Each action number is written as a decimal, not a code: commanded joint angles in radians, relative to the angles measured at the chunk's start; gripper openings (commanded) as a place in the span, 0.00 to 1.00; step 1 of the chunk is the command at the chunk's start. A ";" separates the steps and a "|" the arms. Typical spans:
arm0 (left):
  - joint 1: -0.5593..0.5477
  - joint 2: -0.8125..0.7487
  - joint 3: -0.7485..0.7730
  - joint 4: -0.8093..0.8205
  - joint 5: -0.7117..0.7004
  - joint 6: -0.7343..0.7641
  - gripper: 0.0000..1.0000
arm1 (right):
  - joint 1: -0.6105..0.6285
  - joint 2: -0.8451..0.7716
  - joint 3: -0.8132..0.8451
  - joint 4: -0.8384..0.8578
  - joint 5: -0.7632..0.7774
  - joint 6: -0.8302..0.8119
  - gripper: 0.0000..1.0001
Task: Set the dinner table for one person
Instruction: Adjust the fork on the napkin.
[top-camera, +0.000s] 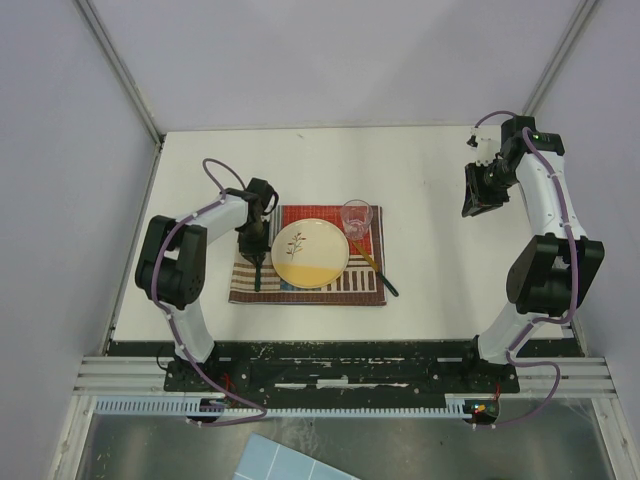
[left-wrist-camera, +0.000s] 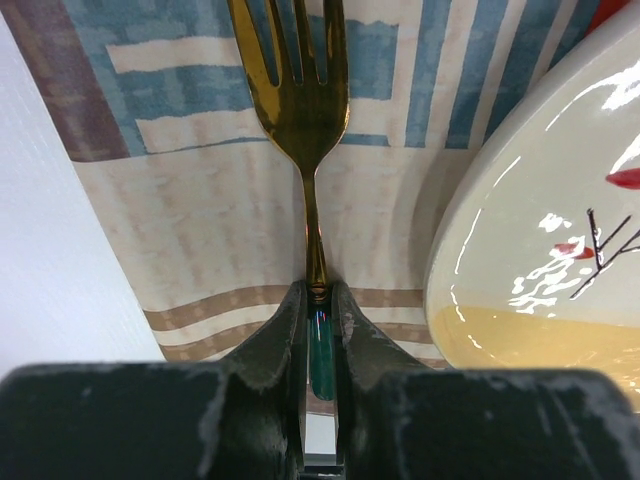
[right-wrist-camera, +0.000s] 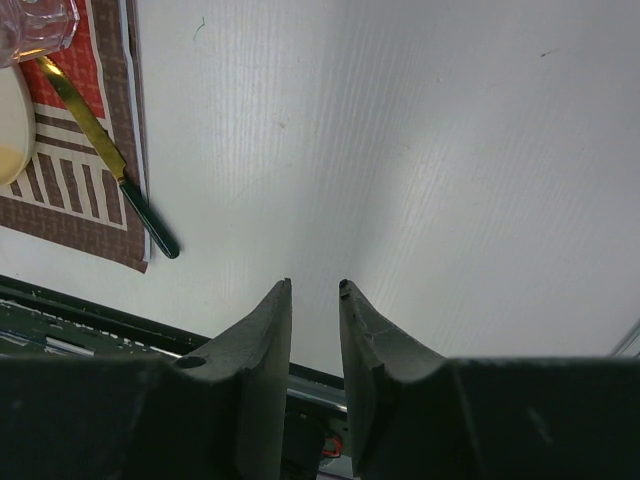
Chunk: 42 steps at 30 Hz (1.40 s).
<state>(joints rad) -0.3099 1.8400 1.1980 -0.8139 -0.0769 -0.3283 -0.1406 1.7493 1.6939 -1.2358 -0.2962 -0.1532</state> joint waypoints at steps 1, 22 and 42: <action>0.008 0.020 0.043 0.008 -0.029 0.004 0.03 | -0.006 -0.018 0.032 0.003 -0.019 0.007 0.33; 0.007 0.034 0.084 -0.017 -0.014 0.073 0.34 | -0.005 -0.030 0.022 -0.011 -0.043 -0.005 0.36; 0.022 -0.048 0.382 -0.138 -0.131 0.216 0.42 | 0.034 -0.073 -0.078 -0.125 -0.199 -0.053 0.35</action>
<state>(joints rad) -0.3046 1.8641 1.4948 -0.9627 -0.1684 -0.1749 -0.1352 1.7325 1.6726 -1.2812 -0.4290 -0.1570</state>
